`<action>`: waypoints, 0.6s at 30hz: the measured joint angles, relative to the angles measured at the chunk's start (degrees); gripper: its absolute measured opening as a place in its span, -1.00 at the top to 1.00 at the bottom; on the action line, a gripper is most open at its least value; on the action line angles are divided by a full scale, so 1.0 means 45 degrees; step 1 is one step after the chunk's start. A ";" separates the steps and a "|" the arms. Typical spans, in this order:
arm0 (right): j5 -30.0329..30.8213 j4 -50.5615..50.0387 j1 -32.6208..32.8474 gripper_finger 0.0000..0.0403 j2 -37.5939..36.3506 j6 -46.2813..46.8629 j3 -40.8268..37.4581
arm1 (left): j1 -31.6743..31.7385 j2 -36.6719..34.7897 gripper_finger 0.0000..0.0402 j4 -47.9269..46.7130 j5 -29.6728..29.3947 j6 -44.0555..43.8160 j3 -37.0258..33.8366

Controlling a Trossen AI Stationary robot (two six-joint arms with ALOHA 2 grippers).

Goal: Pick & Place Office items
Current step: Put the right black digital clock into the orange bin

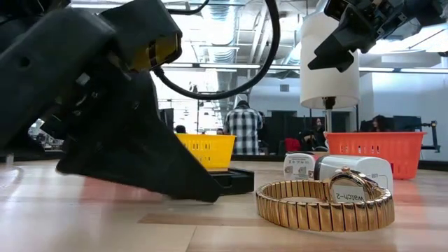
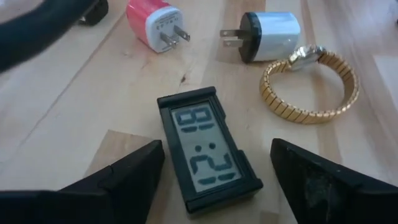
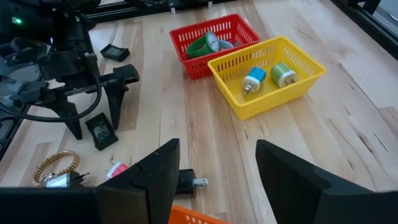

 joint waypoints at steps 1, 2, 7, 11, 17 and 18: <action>0.0000 0.0000 0.0000 -0.01 0.0002 0.0000 0.0000 | 0.0005 -0.0040 -0.44 -0.0048 0.0009 0.0157 -0.0009; 0.0000 0.0000 0.0004 -0.01 0.0002 0.0000 0.0000 | 0.0023 -0.0081 -0.42 -0.0080 0.0008 0.0282 -0.0015; 0.0000 0.0000 0.0005 -0.01 0.0002 0.0000 0.0000 | 0.0044 -0.0111 -0.24 -0.0235 -0.0060 0.0398 -0.0024; 0.0000 0.0000 0.0003 -0.01 0.0001 0.0000 0.0000 | 0.0044 -0.0119 -0.05 -0.0277 -0.0108 0.0795 -0.0024; 0.0000 0.0000 0.0004 -0.01 0.0002 0.0000 0.0000 | 0.0137 -0.0147 0.20 -0.0299 -0.0107 0.1097 -0.0028; 0.0000 0.0000 0.0005 -0.01 0.0002 0.0004 0.0000 | 0.0174 -0.0206 0.22 -0.0349 -0.0041 0.1102 -0.0037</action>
